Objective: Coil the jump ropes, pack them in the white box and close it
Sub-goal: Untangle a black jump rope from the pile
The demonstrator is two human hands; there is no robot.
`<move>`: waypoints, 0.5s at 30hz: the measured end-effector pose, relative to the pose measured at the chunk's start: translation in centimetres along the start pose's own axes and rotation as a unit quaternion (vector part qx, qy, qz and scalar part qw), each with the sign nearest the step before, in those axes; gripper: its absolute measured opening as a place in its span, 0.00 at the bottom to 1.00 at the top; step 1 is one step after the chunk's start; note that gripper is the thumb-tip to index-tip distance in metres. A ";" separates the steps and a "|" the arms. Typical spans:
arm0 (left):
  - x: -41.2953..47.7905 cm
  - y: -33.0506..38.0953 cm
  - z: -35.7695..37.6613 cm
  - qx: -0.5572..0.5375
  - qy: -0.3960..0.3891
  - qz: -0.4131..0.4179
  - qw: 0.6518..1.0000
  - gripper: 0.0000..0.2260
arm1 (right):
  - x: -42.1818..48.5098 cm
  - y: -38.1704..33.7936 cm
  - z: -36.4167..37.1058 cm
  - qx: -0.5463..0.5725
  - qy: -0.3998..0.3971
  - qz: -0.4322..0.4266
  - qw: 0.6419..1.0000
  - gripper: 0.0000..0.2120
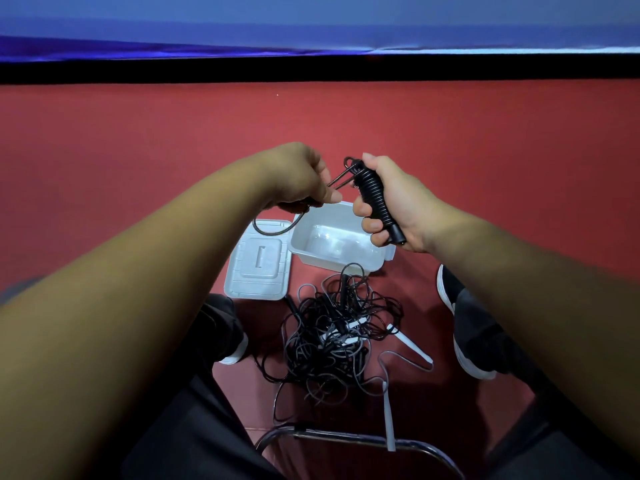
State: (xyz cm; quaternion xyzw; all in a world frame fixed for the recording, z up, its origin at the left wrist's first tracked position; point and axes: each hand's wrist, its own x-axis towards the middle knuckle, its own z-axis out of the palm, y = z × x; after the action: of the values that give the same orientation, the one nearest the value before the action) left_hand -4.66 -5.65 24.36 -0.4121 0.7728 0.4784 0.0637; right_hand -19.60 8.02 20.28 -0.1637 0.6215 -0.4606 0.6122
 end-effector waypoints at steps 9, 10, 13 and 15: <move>0.3 0.3 0.5 0.181 0.031 0.219 0.958 0.08 | -0.3 -0.2 -0.4 -0.038 0.009 -0.006 0.999 0.36; 0.4 0.3 0.7 0.209 0.035 0.235 0.949 0.09 | -0.4 -0.2 -0.4 -0.044 0.007 -0.006 0.999 0.35; 0.3 0.3 0.6 0.247 0.043 0.271 0.929 0.09 | -0.5 -0.3 -0.4 -0.050 0.018 -0.012 0.999 0.28; 0.0 0.3 0.5 0.211 0.030 0.259 0.942 0.09 | -0.5 -0.5 -0.5 -0.049 0.030 -0.018 0.998 0.26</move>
State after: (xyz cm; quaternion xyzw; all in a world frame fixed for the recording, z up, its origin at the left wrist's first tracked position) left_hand -5.01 -5.19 24.36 -0.1884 0.9377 0.2918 0.0001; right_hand -20.13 8.29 20.85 -0.1909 0.6586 -0.4449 0.5761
